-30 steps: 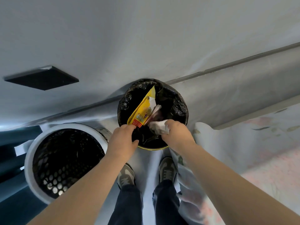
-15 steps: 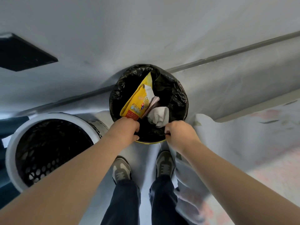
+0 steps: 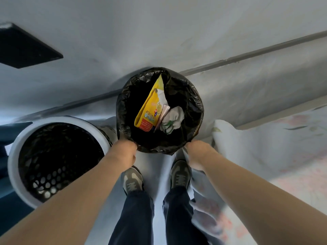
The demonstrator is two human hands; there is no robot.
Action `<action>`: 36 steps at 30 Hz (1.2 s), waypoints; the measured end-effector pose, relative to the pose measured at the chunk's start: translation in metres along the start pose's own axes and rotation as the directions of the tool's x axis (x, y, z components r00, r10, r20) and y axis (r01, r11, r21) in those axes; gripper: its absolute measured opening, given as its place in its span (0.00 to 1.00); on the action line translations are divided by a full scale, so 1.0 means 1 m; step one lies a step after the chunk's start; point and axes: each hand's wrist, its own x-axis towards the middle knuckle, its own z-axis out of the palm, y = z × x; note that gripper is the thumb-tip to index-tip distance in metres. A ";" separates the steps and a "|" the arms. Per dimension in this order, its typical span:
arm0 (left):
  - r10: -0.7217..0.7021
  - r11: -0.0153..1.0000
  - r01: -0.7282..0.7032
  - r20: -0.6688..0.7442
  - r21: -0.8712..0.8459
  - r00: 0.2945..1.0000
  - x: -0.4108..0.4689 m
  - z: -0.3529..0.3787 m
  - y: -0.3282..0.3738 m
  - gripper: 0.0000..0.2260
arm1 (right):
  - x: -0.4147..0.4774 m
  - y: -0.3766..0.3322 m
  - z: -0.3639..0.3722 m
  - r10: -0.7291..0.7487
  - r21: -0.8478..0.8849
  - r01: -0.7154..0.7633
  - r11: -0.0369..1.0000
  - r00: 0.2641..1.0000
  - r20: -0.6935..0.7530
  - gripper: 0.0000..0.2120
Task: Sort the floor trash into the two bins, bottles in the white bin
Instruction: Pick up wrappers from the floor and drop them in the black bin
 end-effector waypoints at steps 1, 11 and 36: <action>-0.008 0.998 0.007 -0.012 -0.055 1.000 0.000 0.001 0.000 0.09 | 0.000 0.001 -0.001 0.002 0.006 -0.002 1.000 1.000 -0.005 0.17; -0.015 0.971 -0.019 -0.138 -0.240 0.990 -0.026 -0.019 -0.004 0.16 | -0.026 0.000 -0.017 0.053 0.124 -0.028 0.992 0.978 -0.202 0.14; 0.028 0.946 -0.160 -0.419 -0.283 0.907 -0.397 -0.211 0.019 0.12 | -0.397 -0.118 -0.181 -0.041 0.137 0.136 0.981 0.839 -0.542 0.17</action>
